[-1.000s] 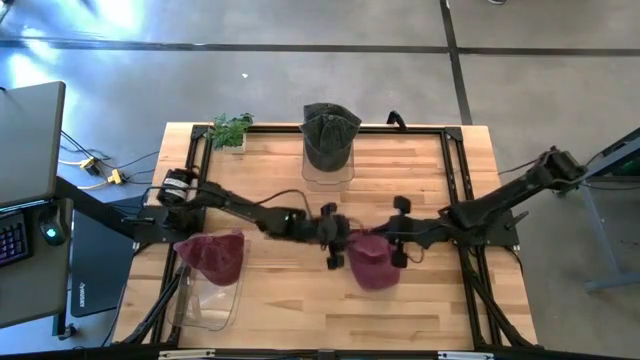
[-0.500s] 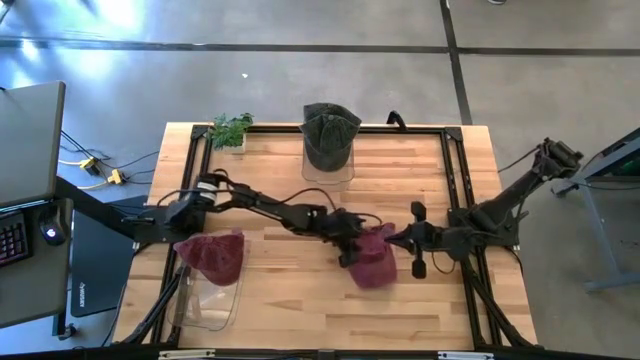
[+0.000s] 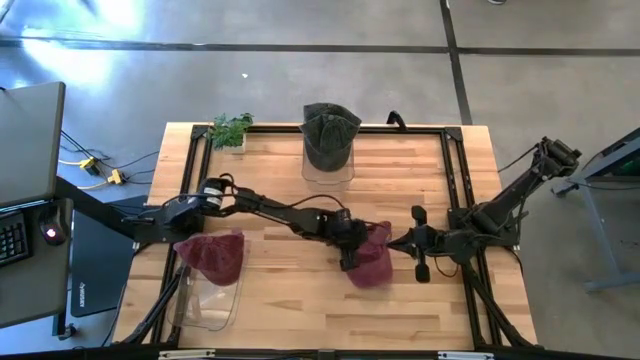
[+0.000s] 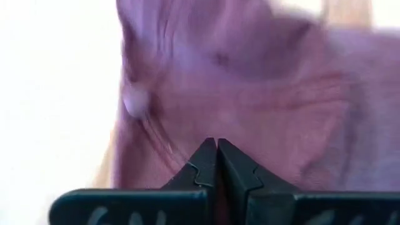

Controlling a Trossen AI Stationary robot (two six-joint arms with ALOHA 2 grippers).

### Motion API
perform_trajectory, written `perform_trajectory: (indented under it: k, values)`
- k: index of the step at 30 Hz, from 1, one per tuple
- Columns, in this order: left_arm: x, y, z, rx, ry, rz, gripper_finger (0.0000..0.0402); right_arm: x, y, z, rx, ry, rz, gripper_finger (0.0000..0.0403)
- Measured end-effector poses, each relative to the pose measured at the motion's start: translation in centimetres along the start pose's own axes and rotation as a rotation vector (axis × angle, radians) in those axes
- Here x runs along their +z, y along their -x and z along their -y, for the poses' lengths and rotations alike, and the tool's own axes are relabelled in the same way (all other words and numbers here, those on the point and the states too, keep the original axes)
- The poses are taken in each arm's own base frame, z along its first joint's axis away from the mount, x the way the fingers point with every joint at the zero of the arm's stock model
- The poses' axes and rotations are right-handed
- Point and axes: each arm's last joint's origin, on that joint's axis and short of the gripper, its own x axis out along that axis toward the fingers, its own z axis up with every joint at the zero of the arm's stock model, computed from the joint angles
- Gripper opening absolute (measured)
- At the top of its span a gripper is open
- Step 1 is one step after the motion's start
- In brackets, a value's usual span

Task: Pick & Place hat
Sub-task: Put the red cap into the bottom transparent bin

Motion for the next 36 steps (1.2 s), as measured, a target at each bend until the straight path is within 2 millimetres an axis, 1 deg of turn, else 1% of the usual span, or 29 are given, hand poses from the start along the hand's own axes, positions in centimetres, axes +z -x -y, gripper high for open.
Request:
perform_trajectory:
  k: [2, 6, 9, 12, 15, 18, 22, 25, 28, 32, 36]
  values:
    - [0.6, 0.7, 0.9, 0.058, -0.033, 0.040, 0.0003, -0.2, 0.0, 0.1, -0.007, -0.011, -0.023, 0.0008]
    - [0.9, 2.3, 2.9, 0.236, -0.164, 0.014, 0.0002, -1.1, 0.1, 0.5, -0.041, -0.030, -0.098, 0.0007]
    - [2.1, 4.2, 4.6, 0.353, -0.228, 0.087, 0.0001, -1.8, 0.2, 0.8, -0.075, -0.049, -0.158, 0.0003]
    - [2.1, 5.0, 6.1, 0.455, -0.302, 0.117, 0.0001, -2.2, 0.3, 1.2, -0.140, -0.079, -0.175, 0.0003]
    - [1.9, 5.7, 7.6, 0.537, -0.375, 0.143, 0.0001, -2.1, 0.3, 1.5, -0.173, -0.062, -0.165, 0.0025]
    - [2.1, 6.6, 8.8, 0.609, -0.433, 0.173, 0.0000, -1.6, 0.1, 1.9, -0.197, -0.026, -0.123, 0.0071]
    - [2.0, 7.1, 9.7, 0.681, -0.476, 0.199, 0.0000, -1.1, -0.4, 2.4, -0.255, 0.077, -0.094, 0.0139]
    - [2.2, 7.2, 9.8, 0.701, -0.467, 0.219, 0.0000, -1.5, -1.1, 2.7, -0.285, 0.164, -0.142, 0.0171]
    - [2.2, 7.3, 10.0, 0.712, -0.474, 0.227, 0.0000, -2.0, -1.9, 2.7, -0.316, 0.195, -0.181, 0.0182]
    - [2.1, 7.5, 10.9, 0.746, -0.514, 0.257, 0.0000, -3.0, -3.1, 2.4, -0.335, 0.263, -0.240, 0.0180]
    - [1.3, 6.8, 11.6, 0.748, -0.583, 0.283, 0.0000, -2.9, -3.8, 2.1, -0.347, 0.337, -0.218, 0.0182]
